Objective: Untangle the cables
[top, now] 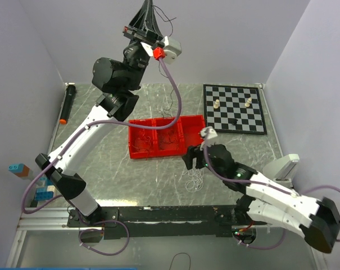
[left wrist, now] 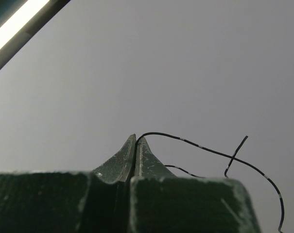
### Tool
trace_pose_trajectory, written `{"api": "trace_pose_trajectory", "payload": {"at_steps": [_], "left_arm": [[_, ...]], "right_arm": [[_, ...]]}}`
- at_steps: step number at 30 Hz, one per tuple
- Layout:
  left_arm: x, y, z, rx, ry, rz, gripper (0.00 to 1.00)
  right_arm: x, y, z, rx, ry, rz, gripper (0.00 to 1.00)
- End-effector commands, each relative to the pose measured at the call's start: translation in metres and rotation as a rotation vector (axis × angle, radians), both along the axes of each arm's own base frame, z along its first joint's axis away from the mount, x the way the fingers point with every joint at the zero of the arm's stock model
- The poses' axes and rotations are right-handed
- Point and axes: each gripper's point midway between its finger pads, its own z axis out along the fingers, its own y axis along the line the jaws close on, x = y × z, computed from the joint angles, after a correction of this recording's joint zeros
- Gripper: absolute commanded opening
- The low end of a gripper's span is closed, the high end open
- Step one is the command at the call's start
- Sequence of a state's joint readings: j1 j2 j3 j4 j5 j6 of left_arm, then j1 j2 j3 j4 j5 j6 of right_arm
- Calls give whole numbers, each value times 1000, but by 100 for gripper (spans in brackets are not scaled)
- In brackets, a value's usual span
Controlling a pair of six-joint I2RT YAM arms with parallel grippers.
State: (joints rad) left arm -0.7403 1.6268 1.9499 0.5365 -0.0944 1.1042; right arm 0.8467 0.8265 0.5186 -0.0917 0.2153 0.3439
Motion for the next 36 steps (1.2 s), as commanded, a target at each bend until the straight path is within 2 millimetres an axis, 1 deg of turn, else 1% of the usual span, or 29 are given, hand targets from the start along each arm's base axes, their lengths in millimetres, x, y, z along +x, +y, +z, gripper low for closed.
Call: {"api": "trace_pose_trajectory", "payload": {"at_steps": [1, 7, 12, 15, 17, 19, 20, 21, 22, 23, 26, 28, 31, 33, 34, 36], "left_arm": [[-20, 11, 13, -26, -9, -29, 1], [-26, 8, 15, -21, -11, -40, 1], [-29, 10, 16, -17, -15, -34, 1], [-30, 10, 16, -13, -13, -38, 1], [-30, 12, 17, -9, -16, -29, 1], [-31, 13, 16, -7, -19, -25, 1], [-31, 12, 16, -3, -19, -21, 1], [-30, 13, 15, 4, -20, -9, 1], [-30, 13, 13, 6, -21, 1, 1], [-28, 14, 12, 3, -18, 11, 1], [-23, 16, 4, -3, 13, 26, 1], [-22, 17, -1, -9, 39, 18, 1], [-20, 17, -14, -9, 91, -3, 1], [-15, 15, -28, -18, 158, -25, 1], [-10, 12, -39, -21, 201, -40, 1], [1, 9, -63, -64, 308, -66, 1]], "right_arm": [[20, 15, 15, -42, -115, 53, 82], [29, 9, 1, -88, -102, -3, 79], [36, 17, -16, -112, -104, 11, 73], [42, 23, -17, -135, -101, 18, 70], [43, 28, -18, -133, -88, 35, 66], [43, 34, -19, -121, -67, 51, 53], [43, 35, -17, -110, -54, 44, 41], [43, 35, -15, -105, -45, 38, 27], [44, 34, -11, -91, -44, 23, 7], [43, 32, -8, -81, -42, 7, 0], [44, 27, 17, -40, -87, -13, 0], [43, 24, 39, -17, -130, -15, 0], [40, 20, 79, 56, -224, -14, 0], [41, 18, 99, 101, -281, -25, 0], [43, 19, 105, 115, -303, -26, 0], [50, 25, 110, 125, -322, -31, 0]]}}
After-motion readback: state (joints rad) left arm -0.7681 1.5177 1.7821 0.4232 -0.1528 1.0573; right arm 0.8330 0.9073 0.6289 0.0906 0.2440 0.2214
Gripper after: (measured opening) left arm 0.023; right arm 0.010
